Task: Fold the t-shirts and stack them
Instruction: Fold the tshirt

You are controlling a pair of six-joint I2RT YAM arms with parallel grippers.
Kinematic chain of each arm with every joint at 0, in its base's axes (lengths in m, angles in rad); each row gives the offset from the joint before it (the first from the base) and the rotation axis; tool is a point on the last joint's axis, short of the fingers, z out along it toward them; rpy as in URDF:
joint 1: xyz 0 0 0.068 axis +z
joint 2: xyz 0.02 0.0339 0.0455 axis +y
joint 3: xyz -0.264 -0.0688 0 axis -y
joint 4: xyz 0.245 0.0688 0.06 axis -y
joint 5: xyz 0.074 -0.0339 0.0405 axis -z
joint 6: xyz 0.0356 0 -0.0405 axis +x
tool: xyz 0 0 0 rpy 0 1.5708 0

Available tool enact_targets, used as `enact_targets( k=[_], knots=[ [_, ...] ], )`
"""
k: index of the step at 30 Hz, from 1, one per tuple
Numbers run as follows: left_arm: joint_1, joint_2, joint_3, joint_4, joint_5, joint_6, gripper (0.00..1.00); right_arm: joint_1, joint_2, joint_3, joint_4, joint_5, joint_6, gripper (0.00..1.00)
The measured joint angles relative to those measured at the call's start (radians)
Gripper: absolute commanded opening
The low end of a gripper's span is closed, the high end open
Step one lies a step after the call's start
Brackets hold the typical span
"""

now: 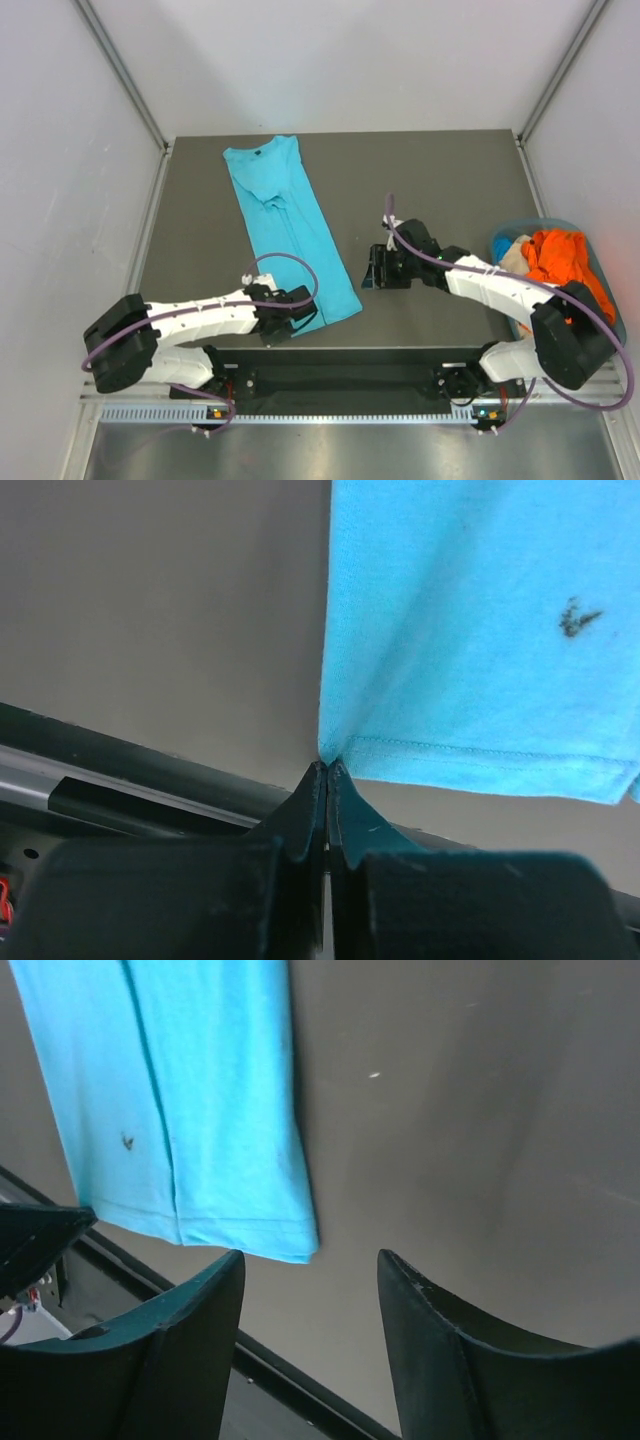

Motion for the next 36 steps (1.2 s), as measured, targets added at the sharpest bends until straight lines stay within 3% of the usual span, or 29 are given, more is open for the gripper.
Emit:
enact_targets(
  k=[5,6,7,9,11,18,22,32,36],
  knots=[
    [-0.001,-0.024,-0.027,0.000,0.007,-0.002,0.04,0.117,0.001,-0.035,0.062,0.042,0.087,0.55],
    [-0.001,-0.036,-0.033,-0.001,0.008,-0.002,0.20,0.134,0.003,-0.038,0.071,0.053,0.101,0.55],
    [-0.001,-0.047,-0.038,-0.004,0.008,0.003,0.28,0.150,0.011,-0.039,0.080,0.061,0.111,0.55],
    [-0.001,-0.066,-0.043,-0.010,0.015,0.009,0.43,0.165,0.036,-0.038,0.095,0.071,0.119,0.55],
    [-0.001,-0.082,-0.042,-0.010,0.014,0.024,0.48,0.168,0.068,-0.037,0.100,0.082,0.123,0.55],
    [0.097,-0.157,-0.034,0.026,0.068,0.085,0.46,0.168,0.105,-0.024,0.085,0.093,0.122,0.54],
    [0.168,-0.275,-0.113,0.071,0.109,0.093,0.41,0.169,0.106,-0.024,0.084,0.087,0.120,0.51],
    [0.176,-0.337,-0.218,0.138,0.204,0.079,0.41,0.186,0.134,-0.026,0.094,0.077,0.115,0.44],
    [0.176,-0.319,-0.220,0.175,0.229,0.076,0.40,0.186,0.160,-0.028,0.104,0.080,0.108,0.35]
  ],
)
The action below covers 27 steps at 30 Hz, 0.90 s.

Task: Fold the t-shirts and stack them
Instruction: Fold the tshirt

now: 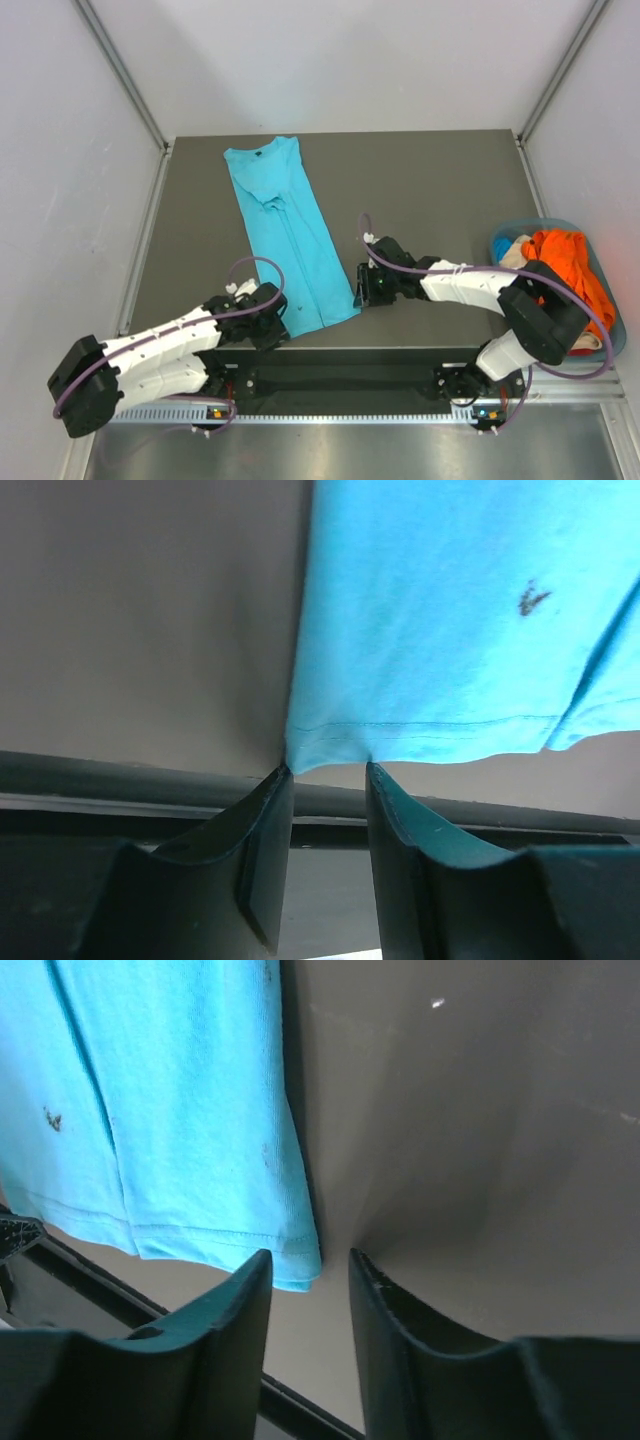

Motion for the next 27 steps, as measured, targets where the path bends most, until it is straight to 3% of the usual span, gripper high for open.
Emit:
enact_targets(
  k=[10,12,19,27],
  knots=[
    [0.000,0.012,-0.018,0.048,0.016,-0.021,0.11,0.012,0.005,-0.018,0.021,0.006,0.002,0.08],
    [0.000,0.014,-0.018,0.050,0.016,-0.022,0.00,0.015,0.006,-0.019,0.019,0.007,0.002,0.00],
    [0.000,0.014,-0.001,0.010,-0.002,-0.001,0.00,0.025,-0.006,-0.029,0.022,0.019,0.011,0.00],
    [-0.008,0.010,0.037,-0.035,0.006,0.011,0.00,0.061,-0.139,-0.044,-0.020,0.060,0.028,0.00]
  ],
)
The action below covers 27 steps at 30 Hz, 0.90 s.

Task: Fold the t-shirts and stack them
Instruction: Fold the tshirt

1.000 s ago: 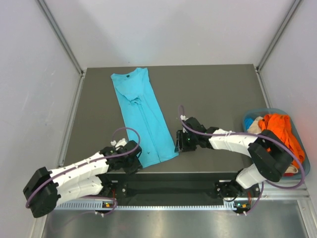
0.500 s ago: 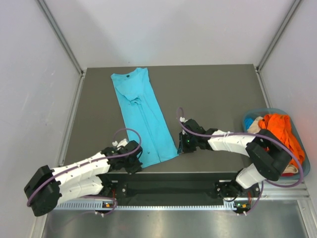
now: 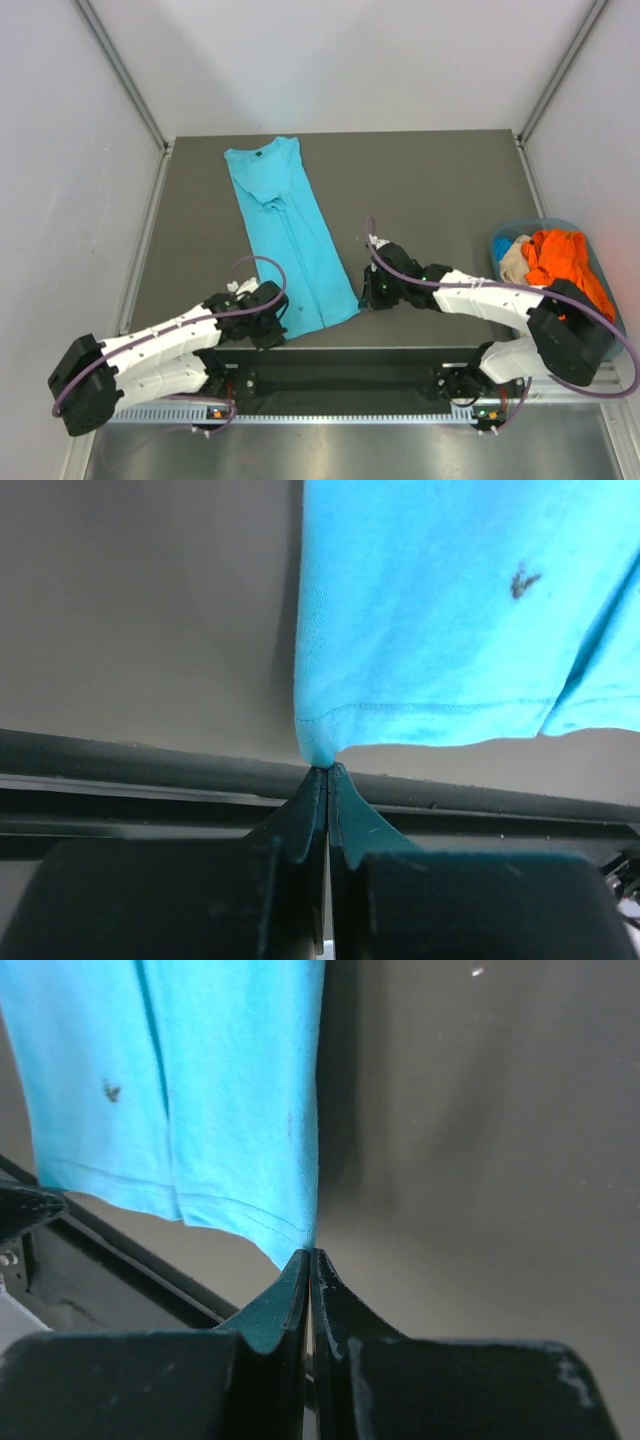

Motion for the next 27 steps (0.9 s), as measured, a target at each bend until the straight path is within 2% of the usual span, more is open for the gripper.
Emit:
enact_targets(
  k=[9,18,26,27],
  knots=[
    [-0.039,-0.025,0.011,-0.021,0.023,-0.012,0.00,0.040,-0.050,-0.068,-0.012,0.037,0.044,0.00],
    [-0.053,-0.072,0.046,-0.175,-0.031,-0.022,0.00,0.100,-0.091,-0.111,-0.005,0.063,0.101,0.00],
    [-0.053,-0.097,0.066,-0.206,-0.044,-0.011,0.00,0.131,-0.124,-0.124,-0.009,0.081,0.156,0.00],
    [-0.053,-0.097,0.067,-0.207,-0.043,-0.009,0.03,0.136,-0.132,-0.124,-0.006,0.082,0.164,0.00]
  ],
)
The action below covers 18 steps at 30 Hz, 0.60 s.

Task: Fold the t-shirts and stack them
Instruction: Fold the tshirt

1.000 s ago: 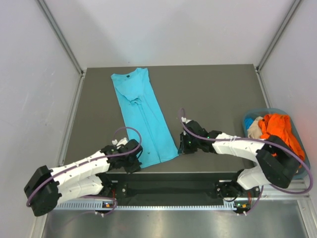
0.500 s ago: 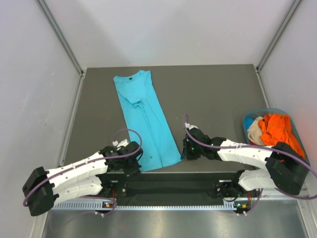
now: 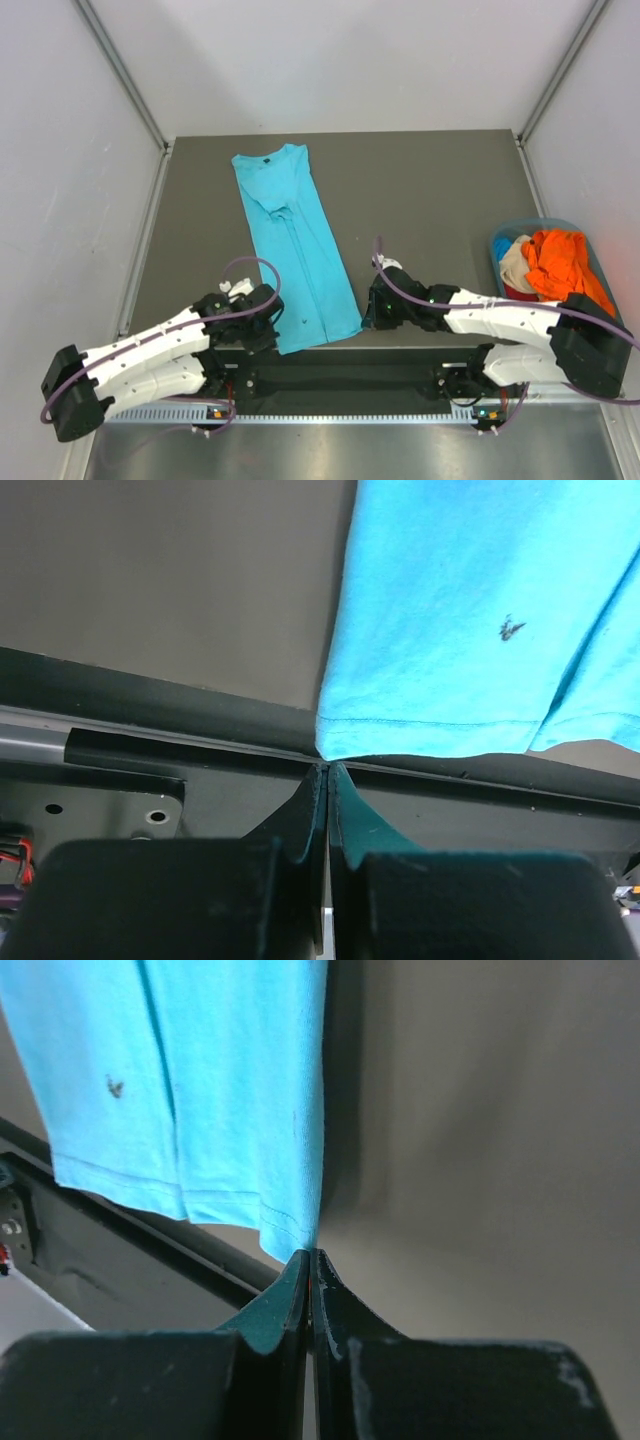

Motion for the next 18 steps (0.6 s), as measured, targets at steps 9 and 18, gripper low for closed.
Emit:
enact_targets(
  k=[9,18],
  knots=[
    [-0.001,-0.076,-0.024,-0.013,0.019,-0.002,0.32,0.037,-0.014,-0.006,0.017,0.032,0.062,0.00],
    [-0.006,-0.223,-0.191,0.066,0.048,-0.102,0.42,0.039,-0.002,-0.006,0.016,0.052,0.071,0.00]
  ],
)
